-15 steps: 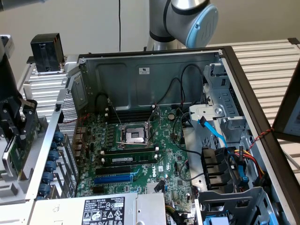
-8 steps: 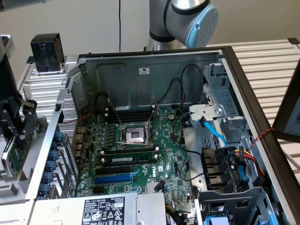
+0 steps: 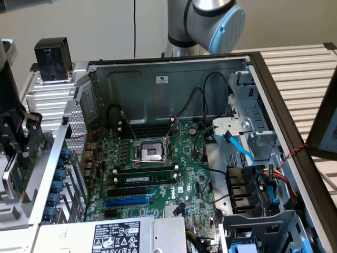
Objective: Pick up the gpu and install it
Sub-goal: 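Pick up the gpu and move the gpu toward the slot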
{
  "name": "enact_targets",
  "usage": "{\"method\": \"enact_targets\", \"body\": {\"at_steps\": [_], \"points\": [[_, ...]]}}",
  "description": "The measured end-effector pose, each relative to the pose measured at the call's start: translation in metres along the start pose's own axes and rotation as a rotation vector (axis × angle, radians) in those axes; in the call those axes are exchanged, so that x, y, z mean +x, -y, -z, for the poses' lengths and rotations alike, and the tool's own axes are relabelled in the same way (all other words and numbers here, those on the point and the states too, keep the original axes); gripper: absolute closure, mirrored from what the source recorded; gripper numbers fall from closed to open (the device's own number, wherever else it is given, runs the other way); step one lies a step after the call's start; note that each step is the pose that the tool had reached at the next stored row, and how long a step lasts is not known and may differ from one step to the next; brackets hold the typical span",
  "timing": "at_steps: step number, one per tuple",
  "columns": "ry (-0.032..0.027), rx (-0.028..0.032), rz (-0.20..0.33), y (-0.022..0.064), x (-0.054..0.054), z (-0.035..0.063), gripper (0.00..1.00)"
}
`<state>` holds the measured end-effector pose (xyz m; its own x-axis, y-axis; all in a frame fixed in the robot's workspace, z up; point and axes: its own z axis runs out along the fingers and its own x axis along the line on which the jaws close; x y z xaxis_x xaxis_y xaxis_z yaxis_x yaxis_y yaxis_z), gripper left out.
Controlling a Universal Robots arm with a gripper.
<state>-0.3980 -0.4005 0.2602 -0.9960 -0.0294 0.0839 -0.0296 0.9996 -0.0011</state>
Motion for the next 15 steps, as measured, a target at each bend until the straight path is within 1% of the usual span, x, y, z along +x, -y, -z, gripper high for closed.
{"method": "enact_targets", "body": {"at_steps": [9, 11, 15], "points": [[-0.0001, 0.0162, 0.046, 0.0000, -0.0019, -0.0001, 0.72], [0.0016, 0.0212, 0.047, 0.0001, -0.0019, -0.0005, 0.72], [0.0054, 0.0239, 0.047, 0.0001, -0.0020, -0.0010, 0.72]]}}
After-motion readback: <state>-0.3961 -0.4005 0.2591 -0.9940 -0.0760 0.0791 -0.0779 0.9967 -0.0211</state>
